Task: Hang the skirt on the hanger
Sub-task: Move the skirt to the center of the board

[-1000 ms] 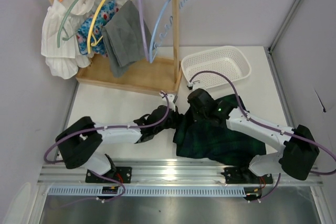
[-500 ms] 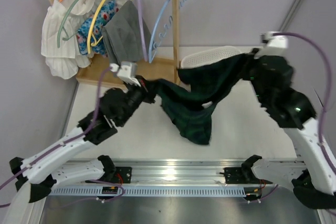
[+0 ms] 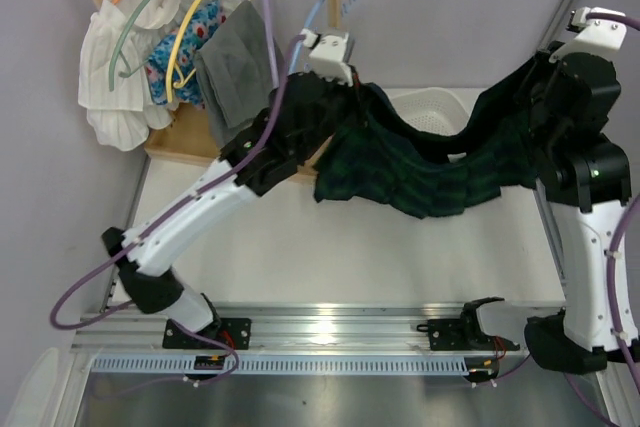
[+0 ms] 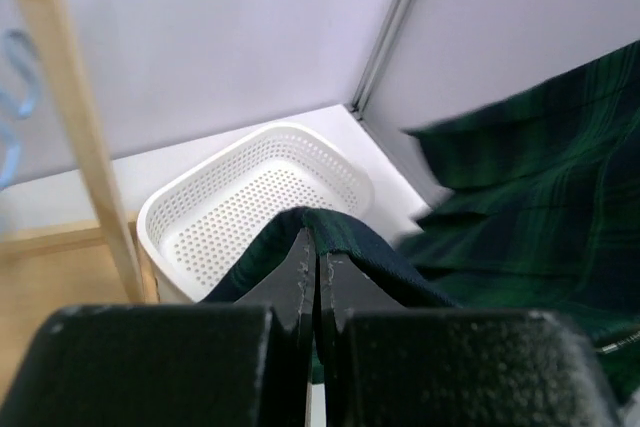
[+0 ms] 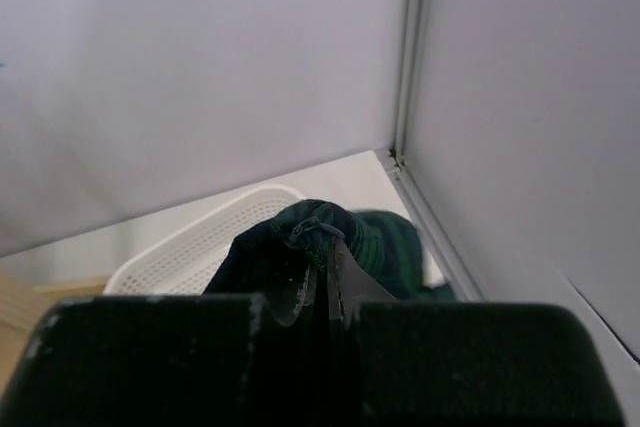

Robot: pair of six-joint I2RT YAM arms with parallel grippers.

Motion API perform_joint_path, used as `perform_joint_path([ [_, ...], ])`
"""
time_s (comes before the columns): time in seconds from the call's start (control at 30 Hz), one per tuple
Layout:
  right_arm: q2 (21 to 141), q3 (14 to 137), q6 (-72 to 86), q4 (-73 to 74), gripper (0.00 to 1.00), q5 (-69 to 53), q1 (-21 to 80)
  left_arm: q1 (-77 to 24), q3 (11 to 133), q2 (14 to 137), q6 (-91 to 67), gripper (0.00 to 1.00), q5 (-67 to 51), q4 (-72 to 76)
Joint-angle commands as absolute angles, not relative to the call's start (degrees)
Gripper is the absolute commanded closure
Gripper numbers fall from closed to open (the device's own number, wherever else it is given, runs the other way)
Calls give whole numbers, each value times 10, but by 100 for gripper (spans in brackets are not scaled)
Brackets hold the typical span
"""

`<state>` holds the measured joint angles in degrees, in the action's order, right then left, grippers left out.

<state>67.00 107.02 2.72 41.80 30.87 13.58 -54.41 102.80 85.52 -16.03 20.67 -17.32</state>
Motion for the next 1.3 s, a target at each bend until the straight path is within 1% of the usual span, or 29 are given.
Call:
perform_joint_path([
  [0.0,686,1109,23,400,100,244,87,-532,1178,916,-120,100,198,-202],
  [0.07,696,1104,25,403,100,228,71,-528,1238,966,-116,100,192,-222],
  [0.17,701,1085,32,389,100,193,29,-515,1312,1007,-114,100,177,-232],
  [0.23,712,1092,55,376,100,149,-24,-501,1342,1037,-117,100,162,-226],
  [0.27,728,1109,73,364,100,96,-52,-492,1359,1053,-120,100,153,-215],
  [0.3,738,1120,73,364,100,75,-53,-490,1375,1060,-121,100,147,-210],
  [0.4,773,1181,83,370,100,36,-73,-486,1394,1068,-115,100,133,-202],
  [0.47,767,1189,70,381,100,33,-73,-486,1376,1055,-118,100,122,-214],
  [0.5,758,1183,65,381,100,33,-73,-487,1346,1045,-122,100,120,-216],
  [0.57,725,1127,51,370,100,35,-73,-487,1264,993,-135,100,105,-199],
  [0.6,683,1097,48,364,100,40,-73,-489,1191,971,-141,100,98,-183],
  [0.63,659,1031,46,356,100,44,-73,-490,1120,922,-143,100,94,-148],
  [0.67,635,994,44,355,100,47,-73,-493,1086,898,-148,100,93,-131],
  [0.7,587,959,47,357,100,52,-73,-501,1025,876,-143,100,85,-116],
  [0.73,562,890,53,371,100,59,-73,-508,972,855,-137,100,81,-93],
  [0.77,538,858,67,381,100,59,-73,-517,946,816,-114,100,78,-83],
  [0.8,515,829,75,393,95,55,-73,-542,900,798,-99,100,83,-76],
  [0.87,455,760,96,449,81,48,-73,-585,847,762,-80,100,110,-81],
  [0.93,405,724,125,520,82,46,-73,-606,774,742,-86,100,127,-94],
  [1.0,382,696,150,568,78,53,-73,-633,728,705,-110,100,133,-87],
  [1.03,372,697,154,615,68,51,-73,-643,659,692,-117,100,136,-82],
  [1.07,373,716,153,640,36,49,-73,-662,637,680,-131,100,138,-77],
  [1.1,375,734,154,696,20,54,-73,-671,622,657,-140,99,137,-76],
  [1.13,382,757,153,723,6,59,-73,-680,576,645,-148,96,129,-77],
  [1.17,400,783,156,751,1,71,-72,-699,565,636,-163,89,127,-82],
  [1.2,408,841,160,791,1,76,-65,-708,554,628,-170,85,125,-85],
  [1.23,414,872,174,802,1,77,-55,-718,532,613,-175,77,126,-97],
  [1.27,433,904,179,813,1,76,-41,-733,528,607,-186,63,126,-106],
])
